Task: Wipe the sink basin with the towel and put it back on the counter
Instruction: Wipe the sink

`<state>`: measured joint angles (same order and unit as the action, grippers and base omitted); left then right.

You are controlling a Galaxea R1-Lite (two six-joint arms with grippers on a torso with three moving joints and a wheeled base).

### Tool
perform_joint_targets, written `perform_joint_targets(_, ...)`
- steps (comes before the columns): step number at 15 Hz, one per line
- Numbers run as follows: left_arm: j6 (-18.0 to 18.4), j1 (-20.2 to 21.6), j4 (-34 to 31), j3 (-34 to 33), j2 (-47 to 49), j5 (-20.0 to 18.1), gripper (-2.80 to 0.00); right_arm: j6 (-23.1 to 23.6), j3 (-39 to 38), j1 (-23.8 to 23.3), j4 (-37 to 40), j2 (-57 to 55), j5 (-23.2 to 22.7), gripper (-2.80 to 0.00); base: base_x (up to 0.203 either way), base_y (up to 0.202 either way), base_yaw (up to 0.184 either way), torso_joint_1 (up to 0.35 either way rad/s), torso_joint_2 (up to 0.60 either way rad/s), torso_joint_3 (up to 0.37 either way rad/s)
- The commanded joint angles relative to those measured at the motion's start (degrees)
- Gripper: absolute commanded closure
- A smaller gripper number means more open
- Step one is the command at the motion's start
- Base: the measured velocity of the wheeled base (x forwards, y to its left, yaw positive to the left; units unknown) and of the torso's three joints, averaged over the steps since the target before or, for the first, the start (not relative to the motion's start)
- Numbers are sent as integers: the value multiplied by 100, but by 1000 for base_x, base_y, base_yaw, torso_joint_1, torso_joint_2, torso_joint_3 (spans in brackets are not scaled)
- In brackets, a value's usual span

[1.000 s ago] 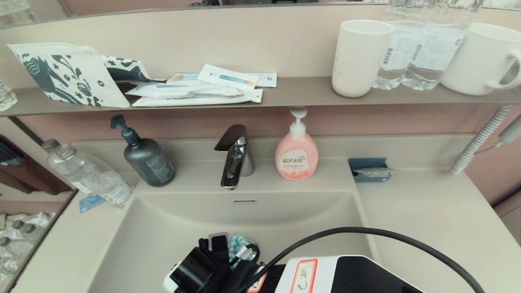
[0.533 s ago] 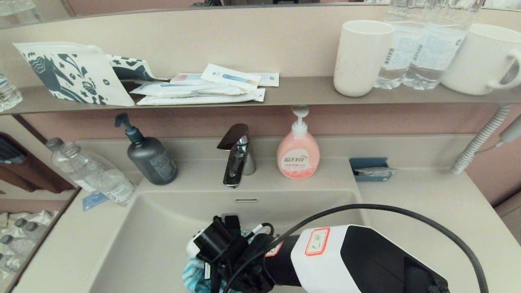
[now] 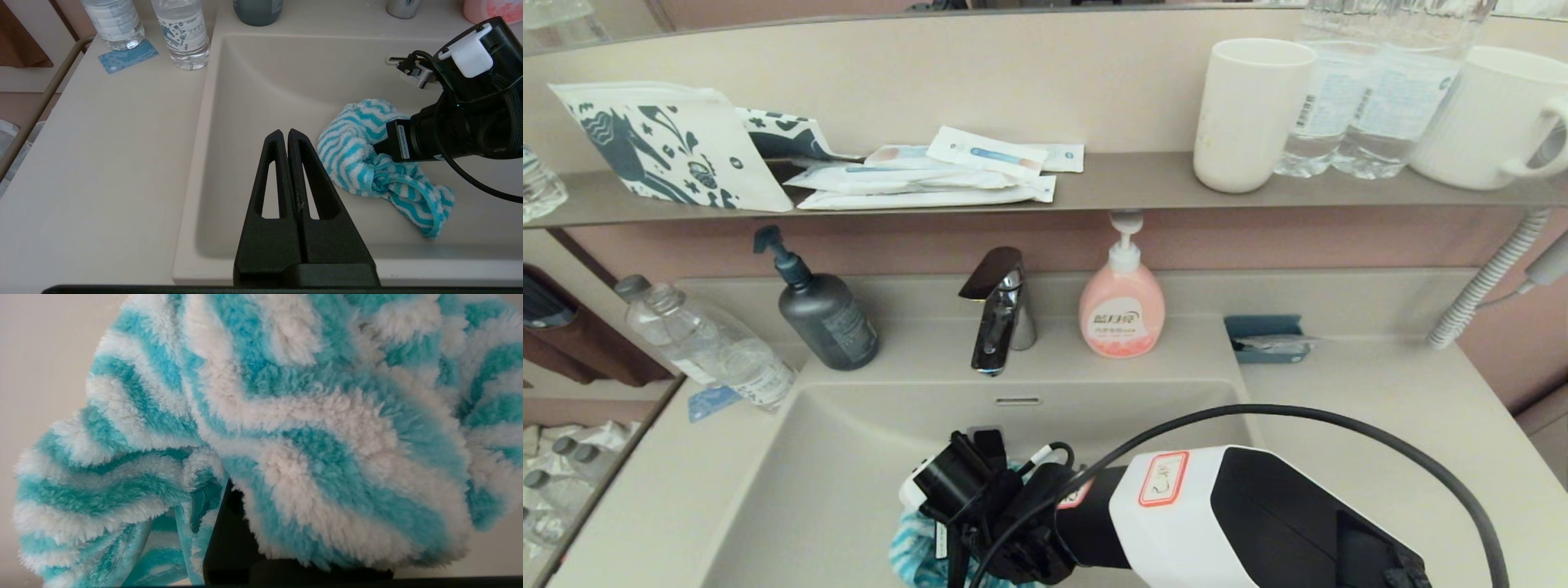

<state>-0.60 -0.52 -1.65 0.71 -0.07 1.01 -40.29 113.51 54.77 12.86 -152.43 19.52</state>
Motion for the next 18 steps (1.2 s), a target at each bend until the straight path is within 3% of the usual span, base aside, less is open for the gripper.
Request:
perform_joint_targets(1, -2, 0, -2, 0, 7, 4, 0, -5, -8, -30, 175, -39, 26, 0, 0, 0, 0, 0, 0, 0)
perform_joint_targets(9, -2, 0, -2, 0, 7, 4, 0, 189, -61, 853, 568, -146, 43, 0, 0, 0, 0, 0, 0, 0)
perform_joint_targets(15, -2, 0, -2, 0, 7, 4, 0, 141, -99, 1185, 773, -130, 9, 0, 0, 0, 0, 0, 0, 0)
perform_joint_targets(18, -2, 0, -2, 0, 7, 4, 0, 344, -66, 1194, 398, -153, -108, 0, 0, 0, 0, 0, 0, 0)
